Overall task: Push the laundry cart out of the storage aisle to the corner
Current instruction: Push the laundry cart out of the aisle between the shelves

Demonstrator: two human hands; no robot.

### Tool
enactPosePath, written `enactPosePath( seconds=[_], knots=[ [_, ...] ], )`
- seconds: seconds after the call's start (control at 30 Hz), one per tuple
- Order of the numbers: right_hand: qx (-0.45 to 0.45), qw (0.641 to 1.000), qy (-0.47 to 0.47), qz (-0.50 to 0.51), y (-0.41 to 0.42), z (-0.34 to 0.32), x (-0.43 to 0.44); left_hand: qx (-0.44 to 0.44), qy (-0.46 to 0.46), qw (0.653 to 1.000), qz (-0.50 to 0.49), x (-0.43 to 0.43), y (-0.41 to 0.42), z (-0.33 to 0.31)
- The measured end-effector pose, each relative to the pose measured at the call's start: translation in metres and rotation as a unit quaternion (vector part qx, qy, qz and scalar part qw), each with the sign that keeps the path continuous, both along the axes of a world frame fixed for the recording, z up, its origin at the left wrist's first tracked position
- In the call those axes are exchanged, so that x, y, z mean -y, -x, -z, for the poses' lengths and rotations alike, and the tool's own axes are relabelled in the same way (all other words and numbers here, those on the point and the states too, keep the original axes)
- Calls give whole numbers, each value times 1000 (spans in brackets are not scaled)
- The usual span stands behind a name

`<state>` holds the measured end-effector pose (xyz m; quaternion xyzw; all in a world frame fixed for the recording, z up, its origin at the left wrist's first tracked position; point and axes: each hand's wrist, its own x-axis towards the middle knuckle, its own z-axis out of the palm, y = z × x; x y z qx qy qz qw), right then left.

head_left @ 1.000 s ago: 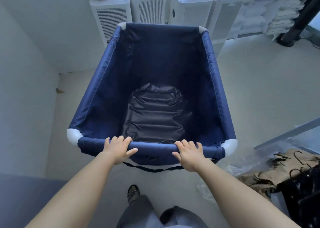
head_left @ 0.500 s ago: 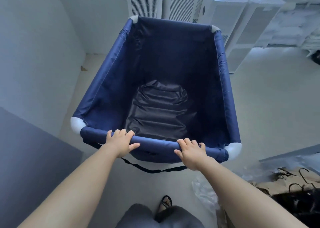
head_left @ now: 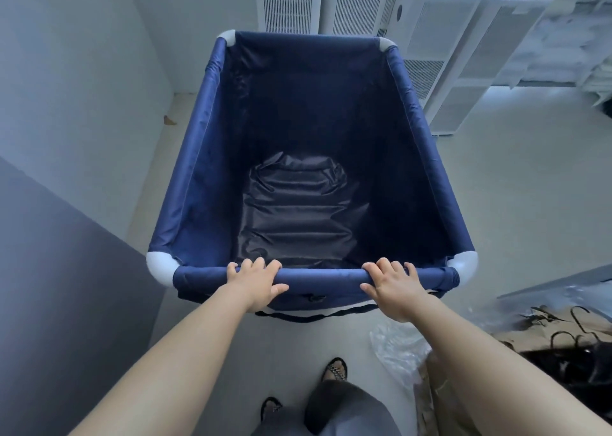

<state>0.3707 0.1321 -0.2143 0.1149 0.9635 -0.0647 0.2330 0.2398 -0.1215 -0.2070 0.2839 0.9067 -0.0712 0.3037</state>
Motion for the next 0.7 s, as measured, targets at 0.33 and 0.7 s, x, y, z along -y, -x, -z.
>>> enactPosePath(
  seconds=[0.33, 0.7],
  knots=[
    [10, 999, 17, -41, 3, 3, -25, -20, 11, 999, -34, -11, -22, 2],
    [15, 989, 61, -131, 28, 5, -62, -55, 45, 991, -110, -38, -33, -4]
  ],
)
